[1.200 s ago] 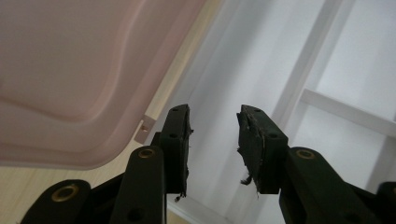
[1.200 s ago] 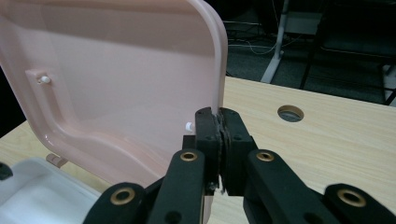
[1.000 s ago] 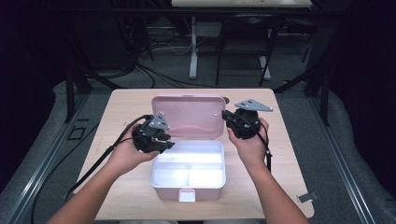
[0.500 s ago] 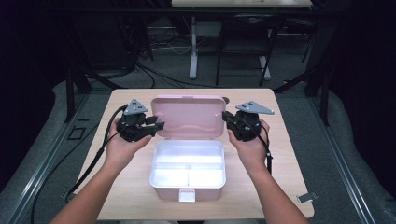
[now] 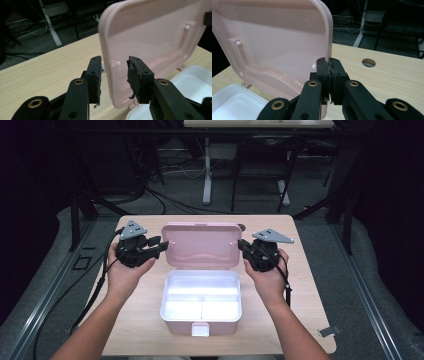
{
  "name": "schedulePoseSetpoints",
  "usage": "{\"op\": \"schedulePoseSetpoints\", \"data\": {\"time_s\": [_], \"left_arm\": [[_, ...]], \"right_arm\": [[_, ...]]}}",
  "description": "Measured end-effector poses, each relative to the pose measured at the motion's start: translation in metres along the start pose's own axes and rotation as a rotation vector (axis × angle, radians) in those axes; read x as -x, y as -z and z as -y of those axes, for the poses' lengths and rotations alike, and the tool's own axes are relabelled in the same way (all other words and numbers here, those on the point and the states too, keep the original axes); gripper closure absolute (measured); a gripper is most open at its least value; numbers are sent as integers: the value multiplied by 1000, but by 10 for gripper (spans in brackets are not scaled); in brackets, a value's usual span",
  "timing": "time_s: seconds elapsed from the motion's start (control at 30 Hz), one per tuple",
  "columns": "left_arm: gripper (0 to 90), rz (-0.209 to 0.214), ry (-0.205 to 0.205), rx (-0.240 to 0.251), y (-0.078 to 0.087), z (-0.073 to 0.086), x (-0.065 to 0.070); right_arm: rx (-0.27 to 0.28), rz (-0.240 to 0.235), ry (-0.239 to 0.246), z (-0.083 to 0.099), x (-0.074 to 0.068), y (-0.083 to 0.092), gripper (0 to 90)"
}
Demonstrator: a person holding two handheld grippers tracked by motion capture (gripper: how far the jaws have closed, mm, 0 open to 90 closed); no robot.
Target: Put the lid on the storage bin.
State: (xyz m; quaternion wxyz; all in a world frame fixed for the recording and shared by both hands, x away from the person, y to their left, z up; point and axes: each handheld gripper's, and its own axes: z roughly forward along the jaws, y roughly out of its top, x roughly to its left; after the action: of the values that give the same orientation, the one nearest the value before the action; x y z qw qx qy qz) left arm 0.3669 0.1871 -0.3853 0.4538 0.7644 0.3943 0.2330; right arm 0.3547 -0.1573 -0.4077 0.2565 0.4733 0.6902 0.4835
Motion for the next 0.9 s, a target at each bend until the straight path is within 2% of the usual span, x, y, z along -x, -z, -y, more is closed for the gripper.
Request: {"op": "schedulePoseSetpoints", "data": {"time_s": [0.07, 0.3, 0.47, 0.73, 0.9], "left_arm": [[640, -6, 7, 1, -2, -1, -3], [735, 23, 24, 19, -8, -2, -4], [801, 12, 15, 29, -10, -2, -4], [809, 9, -16, 35, -4, -1, 0], [809, 20, -20, 38, 0, 1, 1]], "right_arm": [[2, 3, 3, 0, -1, 0, 875], [4, -4, 5, 1, 0, 2, 875], [6, -6, 6, 2, -1, 3, 874], [2, -31, 5, 2, 0, 7, 866], [4, -35, 16, 4, -1, 11, 860]]}}
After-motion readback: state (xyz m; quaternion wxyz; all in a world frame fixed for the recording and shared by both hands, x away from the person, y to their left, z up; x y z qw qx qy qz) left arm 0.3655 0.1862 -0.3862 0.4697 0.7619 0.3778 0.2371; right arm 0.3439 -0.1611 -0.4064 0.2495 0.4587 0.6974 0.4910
